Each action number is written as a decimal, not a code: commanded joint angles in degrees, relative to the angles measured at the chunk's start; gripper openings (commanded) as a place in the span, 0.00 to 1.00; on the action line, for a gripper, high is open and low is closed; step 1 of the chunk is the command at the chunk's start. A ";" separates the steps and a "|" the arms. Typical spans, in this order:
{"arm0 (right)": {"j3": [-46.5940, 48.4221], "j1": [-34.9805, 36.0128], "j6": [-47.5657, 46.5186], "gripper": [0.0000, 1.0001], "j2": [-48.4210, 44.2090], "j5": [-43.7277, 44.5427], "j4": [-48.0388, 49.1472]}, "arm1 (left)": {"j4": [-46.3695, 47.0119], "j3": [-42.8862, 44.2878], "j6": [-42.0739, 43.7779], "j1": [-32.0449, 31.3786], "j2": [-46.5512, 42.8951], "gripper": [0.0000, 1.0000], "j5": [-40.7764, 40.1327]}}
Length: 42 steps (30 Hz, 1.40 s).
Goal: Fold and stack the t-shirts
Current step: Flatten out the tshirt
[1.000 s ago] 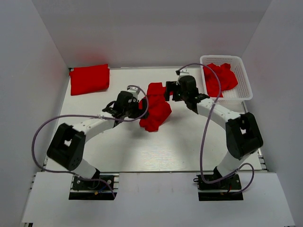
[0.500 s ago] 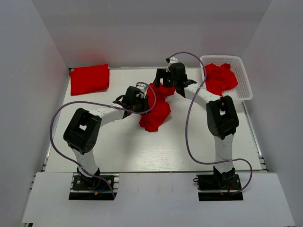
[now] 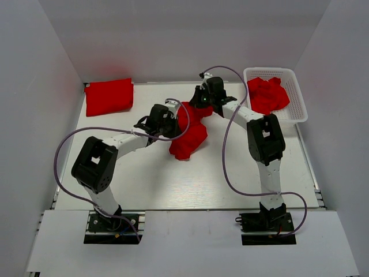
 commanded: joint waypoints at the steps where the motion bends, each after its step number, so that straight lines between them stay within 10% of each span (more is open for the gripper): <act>1: 2.72 -0.66 -1.05 0.00 -3.18 -0.49 0.57 | 0.54 1.64 3.32 0.25 -7.26 0.00 -4.15; 14: -7.30 -3.13 -6.32 0.00 -27.16 16.04 12.51 | -8.43 20.63 13.86 0.25 -11.47 0.00 -21.31; 24: -18.55 -3.04 -14.84 0.00 -51.95 19.92 17.80 | -10.01 28.44 22.30 -0.54 -23.41 0.00 -12.88; 42: -7.74 -3.04 -23.46 0.00 -75.27 8.92 4.09 | -18.10 47.44 26.71 0.07 -38.02 0.00 5.50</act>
